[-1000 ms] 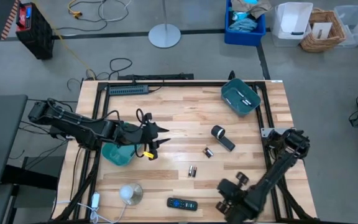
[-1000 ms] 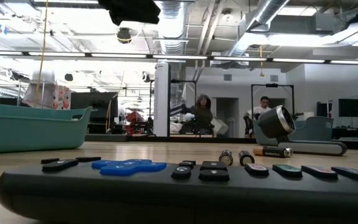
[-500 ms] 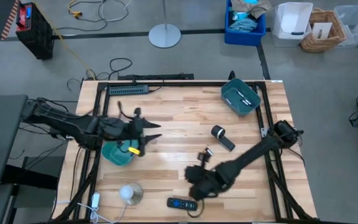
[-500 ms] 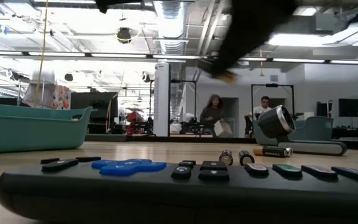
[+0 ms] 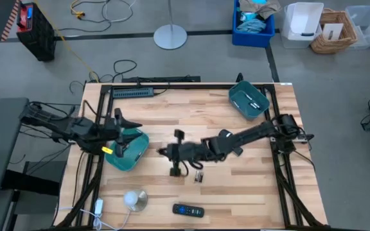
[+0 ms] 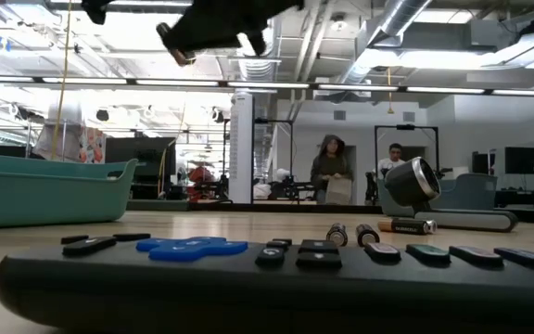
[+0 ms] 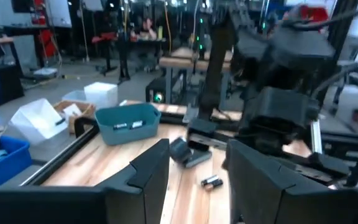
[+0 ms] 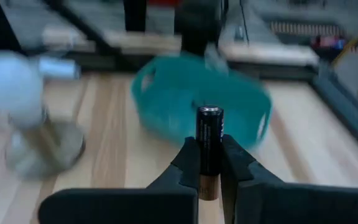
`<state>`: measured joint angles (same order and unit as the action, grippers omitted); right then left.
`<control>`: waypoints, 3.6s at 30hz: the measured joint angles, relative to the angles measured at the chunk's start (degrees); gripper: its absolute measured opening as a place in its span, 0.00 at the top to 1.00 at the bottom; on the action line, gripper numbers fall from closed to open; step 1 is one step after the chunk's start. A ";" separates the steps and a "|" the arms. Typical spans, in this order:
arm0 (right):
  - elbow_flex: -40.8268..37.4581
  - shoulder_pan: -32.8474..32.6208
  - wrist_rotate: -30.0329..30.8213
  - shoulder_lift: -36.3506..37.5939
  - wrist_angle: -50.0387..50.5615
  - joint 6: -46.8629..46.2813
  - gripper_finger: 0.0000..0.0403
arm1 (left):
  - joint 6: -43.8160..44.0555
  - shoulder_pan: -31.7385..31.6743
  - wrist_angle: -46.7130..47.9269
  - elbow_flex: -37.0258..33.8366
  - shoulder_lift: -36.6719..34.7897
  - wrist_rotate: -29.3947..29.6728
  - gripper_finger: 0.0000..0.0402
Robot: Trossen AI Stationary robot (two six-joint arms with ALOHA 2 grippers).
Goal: Sort batteries
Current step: Put the black battery into the green bin, then put the silver battery into the blue bin
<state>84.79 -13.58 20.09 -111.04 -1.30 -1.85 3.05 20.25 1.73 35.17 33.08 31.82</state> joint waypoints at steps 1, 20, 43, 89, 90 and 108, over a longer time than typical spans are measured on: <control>0.02 1.06 -1.52 -0.85 -3.24 1.09 0.92 | -0.08 0.23 0.01 -0.41 -1.33 0.24 0.61; 16.85 10.41 -17.49 -25.95 -28.69 -2.64 0.87 | -9.89 1.28 -4.81 -2.42 -7.50 0.56 0.61; 10.65 8.89 -10.55 -16.88 -23.62 7.92 0.48 | -6.83 1.25 -1.45 -2.42 -6.45 0.45 0.61; -47.56 -5.99 28.49 55.50 -22.93 16.80 0.56 | 35.88 -3.74 18.82 42.69 76.93 -9.78 0.61; -47.56 -6.16 28.49 55.66 -22.81 16.91 0.56 | 37.18 -3.48 19.64 43.63 77.95 -9.78 0.61; -47.56 -7.52 28.44 55.58 -22.32 16.91 0.56 | 50.14 1.49 21.84 48.77 84.33 -5.28 0.61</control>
<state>37.23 -21.10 48.53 -55.46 -23.62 15.05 53.19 21.74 23.57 83.94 117.41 26.55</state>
